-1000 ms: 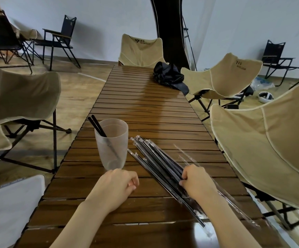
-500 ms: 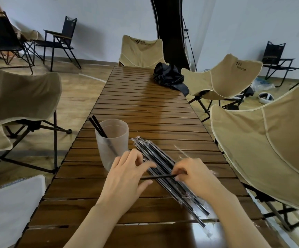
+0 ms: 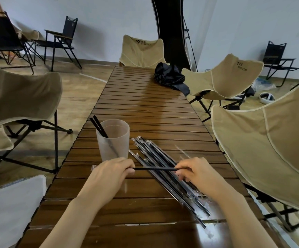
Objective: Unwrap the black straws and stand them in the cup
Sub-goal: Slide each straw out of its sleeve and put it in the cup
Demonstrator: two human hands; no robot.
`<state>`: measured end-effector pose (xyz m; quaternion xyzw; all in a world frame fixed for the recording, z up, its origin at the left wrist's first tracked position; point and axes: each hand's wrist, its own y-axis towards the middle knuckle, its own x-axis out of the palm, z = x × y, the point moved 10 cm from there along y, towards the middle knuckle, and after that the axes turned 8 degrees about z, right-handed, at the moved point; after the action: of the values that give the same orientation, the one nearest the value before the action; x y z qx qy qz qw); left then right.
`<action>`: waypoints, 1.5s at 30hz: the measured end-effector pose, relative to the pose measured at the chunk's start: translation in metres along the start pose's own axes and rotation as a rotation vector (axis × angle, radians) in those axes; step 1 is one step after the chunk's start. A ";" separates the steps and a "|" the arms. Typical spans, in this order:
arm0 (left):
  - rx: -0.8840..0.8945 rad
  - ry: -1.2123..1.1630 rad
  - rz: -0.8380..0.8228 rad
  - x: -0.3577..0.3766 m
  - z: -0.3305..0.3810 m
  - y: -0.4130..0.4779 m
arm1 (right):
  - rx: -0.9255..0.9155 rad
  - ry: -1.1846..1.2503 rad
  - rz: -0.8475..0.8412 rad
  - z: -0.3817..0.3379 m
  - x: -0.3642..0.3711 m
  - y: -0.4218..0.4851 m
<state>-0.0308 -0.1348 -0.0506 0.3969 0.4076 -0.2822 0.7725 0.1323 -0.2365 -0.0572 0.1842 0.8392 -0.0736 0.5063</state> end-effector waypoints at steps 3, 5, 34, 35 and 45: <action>0.024 0.003 -0.054 0.003 0.002 -0.003 | 0.012 0.021 0.000 0.002 0.000 0.000; 0.040 0.000 -0.069 0.002 0.002 -0.004 | -0.013 0.029 0.008 -0.002 0.003 0.000; 0.024 -0.003 -0.143 -0.014 -0.012 -0.005 | -0.133 -0.201 0.075 -0.039 -0.001 -0.002; 0.030 0.010 -0.135 -0.014 -0.011 -0.006 | -0.135 -0.185 0.068 -0.039 0.000 -0.002; 0.014 0.116 -0.145 -0.004 -0.016 -0.013 | -0.245 -0.202 0.019 -0.056 0.016 -0.004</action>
<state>-0.0490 -0.1280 -0.0579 0.3873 0.4772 -0.3170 0.7223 0.0776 -0.2192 -0.0452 0.1208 0.7849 0.0160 0.6075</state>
